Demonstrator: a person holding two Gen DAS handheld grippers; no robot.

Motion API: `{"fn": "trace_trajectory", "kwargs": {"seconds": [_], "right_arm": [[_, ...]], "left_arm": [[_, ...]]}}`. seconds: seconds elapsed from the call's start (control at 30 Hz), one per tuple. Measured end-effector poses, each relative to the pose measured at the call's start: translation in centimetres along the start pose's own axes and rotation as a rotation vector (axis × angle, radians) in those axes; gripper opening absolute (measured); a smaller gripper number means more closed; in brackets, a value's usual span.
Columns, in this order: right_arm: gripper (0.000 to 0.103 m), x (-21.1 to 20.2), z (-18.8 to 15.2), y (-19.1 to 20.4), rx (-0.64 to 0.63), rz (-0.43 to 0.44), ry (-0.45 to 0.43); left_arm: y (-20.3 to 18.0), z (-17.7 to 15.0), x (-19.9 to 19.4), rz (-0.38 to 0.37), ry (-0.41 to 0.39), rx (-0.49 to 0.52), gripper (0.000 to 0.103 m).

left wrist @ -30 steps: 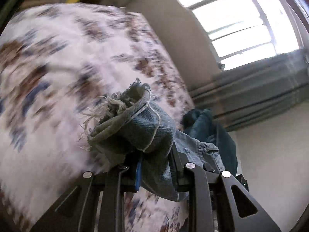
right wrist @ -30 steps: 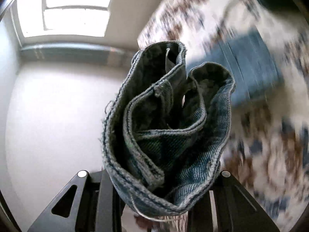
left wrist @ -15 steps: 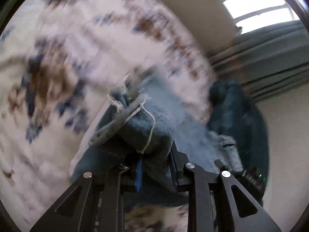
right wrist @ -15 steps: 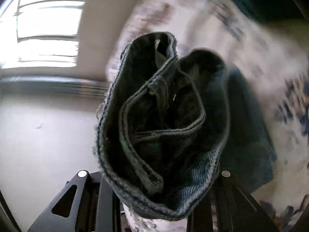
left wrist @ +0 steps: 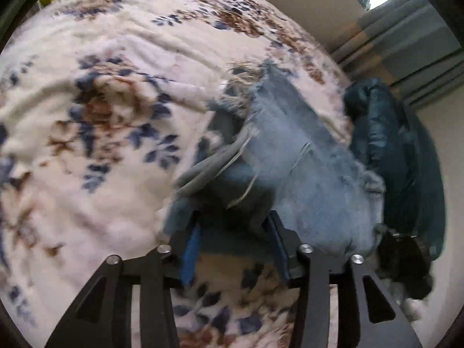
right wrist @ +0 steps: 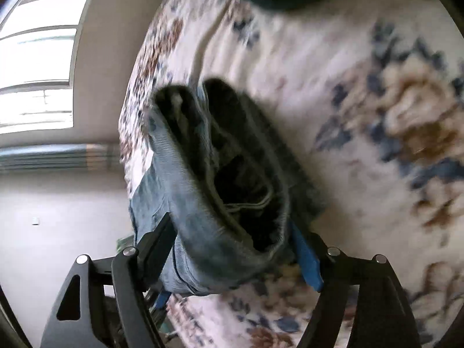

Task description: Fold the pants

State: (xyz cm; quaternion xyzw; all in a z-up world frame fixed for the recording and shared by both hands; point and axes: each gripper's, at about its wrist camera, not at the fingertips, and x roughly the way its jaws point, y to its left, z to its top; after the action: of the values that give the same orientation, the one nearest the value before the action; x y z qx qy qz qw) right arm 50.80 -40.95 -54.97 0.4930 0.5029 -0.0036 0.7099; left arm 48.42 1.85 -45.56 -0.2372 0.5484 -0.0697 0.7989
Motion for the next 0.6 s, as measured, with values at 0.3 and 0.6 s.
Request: {"fn": "trace_trajectory", "kwargs": {"seconds": [0.3,0.6], "right_arm": [[0.096,-7.1,-10.1,9.9,-0.568,-0.696,-0.197],[0.096,-19.6,-21.2,17.2,-0.604,-0.699,-0.326]], "left_arm": [[-4.3,-3.5,-5.1,0.325,-0.055,0.31,0.089],[-9.7,-6.1,-15.5,0.337,-0.122,0.441,0.089]]}}
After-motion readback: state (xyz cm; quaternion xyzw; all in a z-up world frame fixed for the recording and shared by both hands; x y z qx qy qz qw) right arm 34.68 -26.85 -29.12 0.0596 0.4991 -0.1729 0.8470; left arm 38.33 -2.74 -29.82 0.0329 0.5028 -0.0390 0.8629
